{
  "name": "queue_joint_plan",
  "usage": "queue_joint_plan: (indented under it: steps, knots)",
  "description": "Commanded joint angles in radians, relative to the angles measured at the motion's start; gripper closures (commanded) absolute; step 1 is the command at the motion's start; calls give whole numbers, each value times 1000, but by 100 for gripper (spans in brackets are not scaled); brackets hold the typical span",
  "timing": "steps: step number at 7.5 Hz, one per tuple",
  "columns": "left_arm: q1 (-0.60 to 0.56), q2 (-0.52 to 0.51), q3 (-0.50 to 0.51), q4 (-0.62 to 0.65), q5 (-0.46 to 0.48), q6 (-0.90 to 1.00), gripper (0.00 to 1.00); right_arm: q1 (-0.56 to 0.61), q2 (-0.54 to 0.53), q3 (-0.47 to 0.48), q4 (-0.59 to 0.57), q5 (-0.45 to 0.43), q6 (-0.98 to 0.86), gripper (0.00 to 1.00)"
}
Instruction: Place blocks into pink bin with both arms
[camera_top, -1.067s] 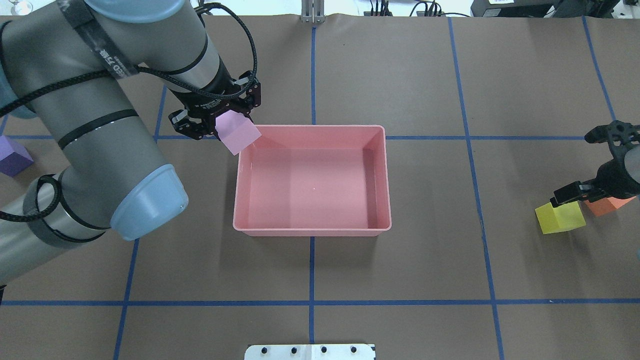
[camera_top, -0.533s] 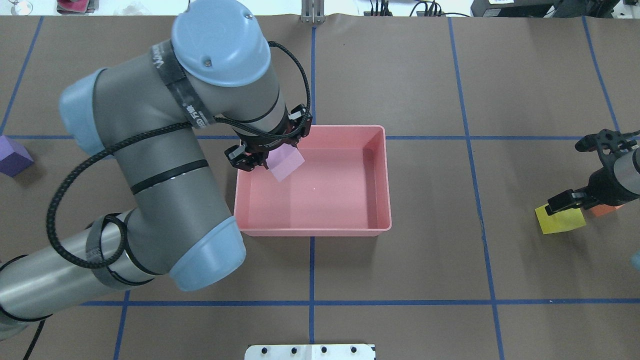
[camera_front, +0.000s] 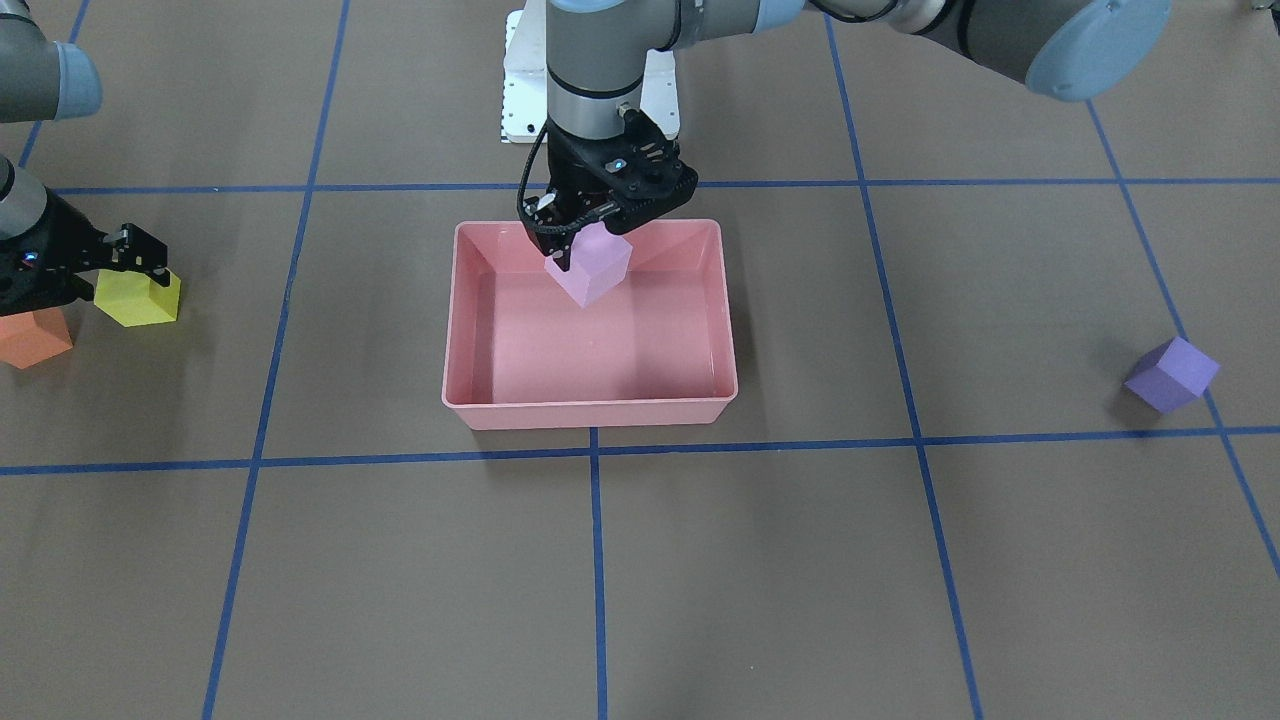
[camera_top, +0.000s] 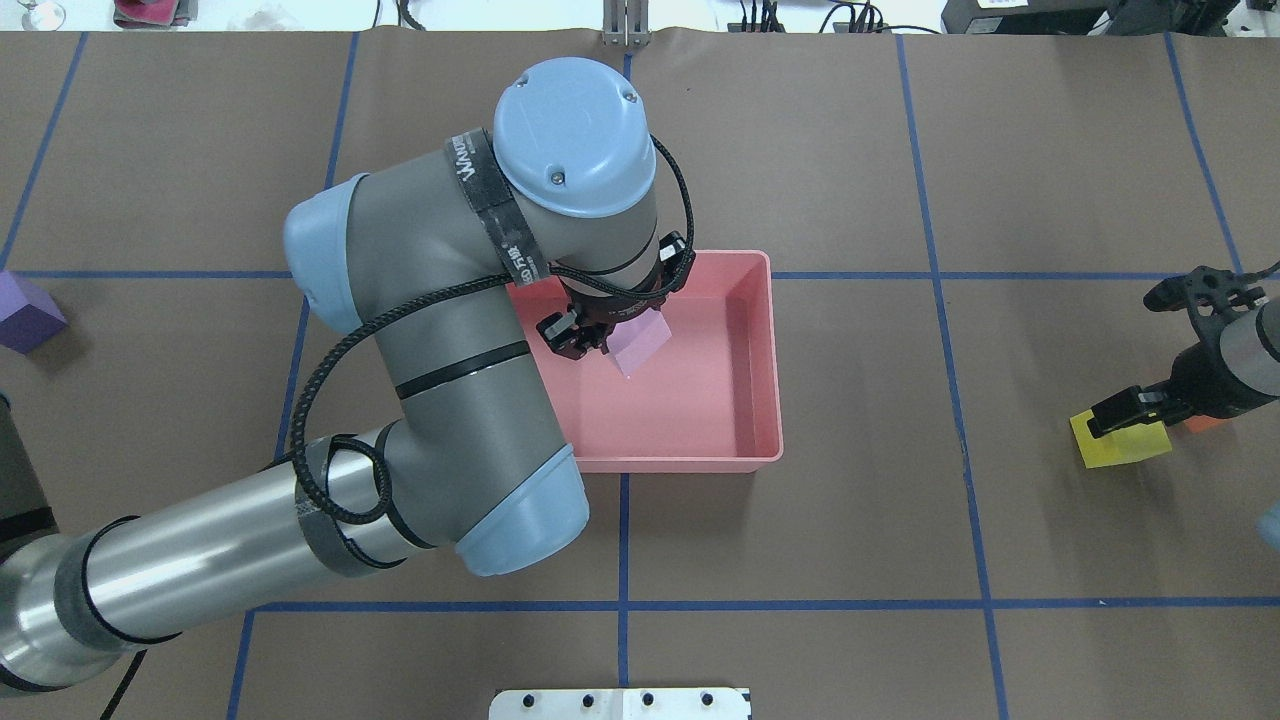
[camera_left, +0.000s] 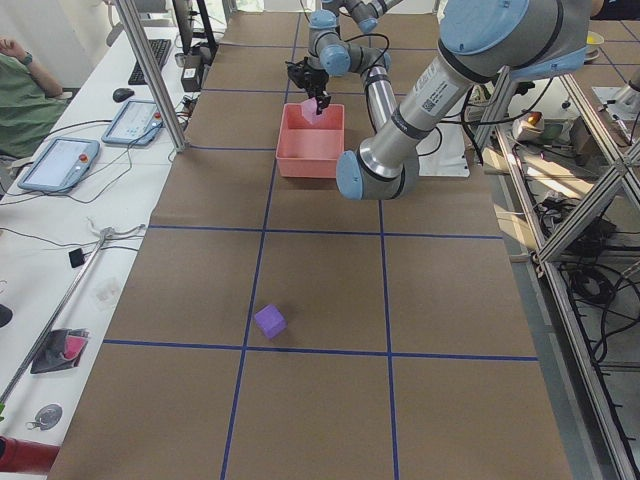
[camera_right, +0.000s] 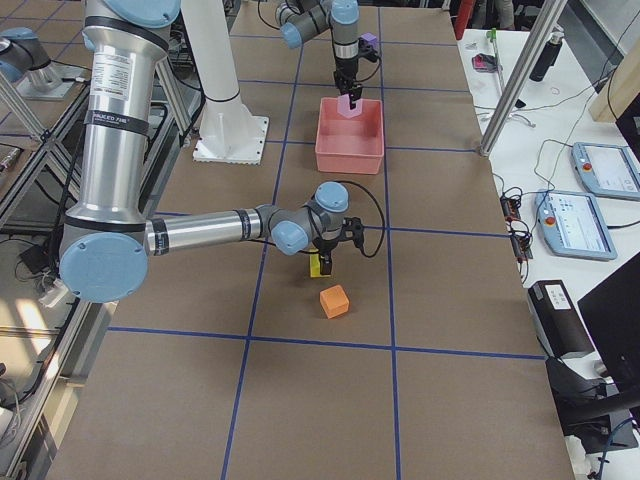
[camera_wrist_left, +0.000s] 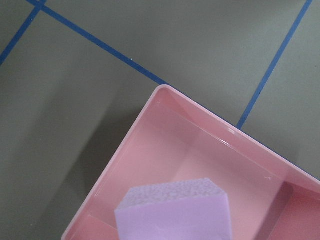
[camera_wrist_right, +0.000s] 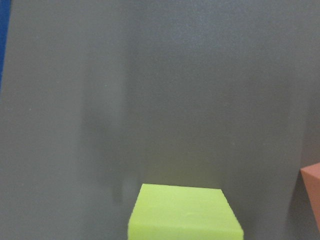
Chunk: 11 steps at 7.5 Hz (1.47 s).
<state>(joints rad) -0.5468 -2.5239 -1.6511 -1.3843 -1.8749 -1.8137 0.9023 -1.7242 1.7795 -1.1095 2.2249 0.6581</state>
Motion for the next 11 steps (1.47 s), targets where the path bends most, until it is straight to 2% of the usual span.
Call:
queue_joint_plan:
  steps: [1, 2, 3, 4, 7, 8, 9, 10, 11]
  knots:
    - [7, -1, 30, -30, 0, -7, 100, -11, 5, -12, -1, -8, 0, 1]
    - [10, -3, 39, -30, -1, -7, 57, -11, 6, -15, -1, -11, 0, 23]
    - [13, -3, 42, -32, 0, 0, 1, -11, 8, -15, -1, -13, 0, 75]
    - [13, -4, 42, -32, -1, 2, 0, -11, 9, -15, -1, -10, -2, 100]
    - [8, -7, 21, -30, 0, 28, 0, 25, 6, 15, -6, 25, -6, 100]
    - [7, -9, 17, -28, -1, 40, 0, 52, 8, 49, -56, 48, -8, 100]
    - [1, -7, 11, -25, 0, 71, 0, 75, 12, 125, -141, 94, -9, 100]
    - [-25, -6, -10, -9, -4, 156, 0, 125, 59, 194, -265, 138, -11, 100]
    - [-71, 3, -48, 43, -7, 288, 0, 135, 113, 252, -364, 147, -15, 100]
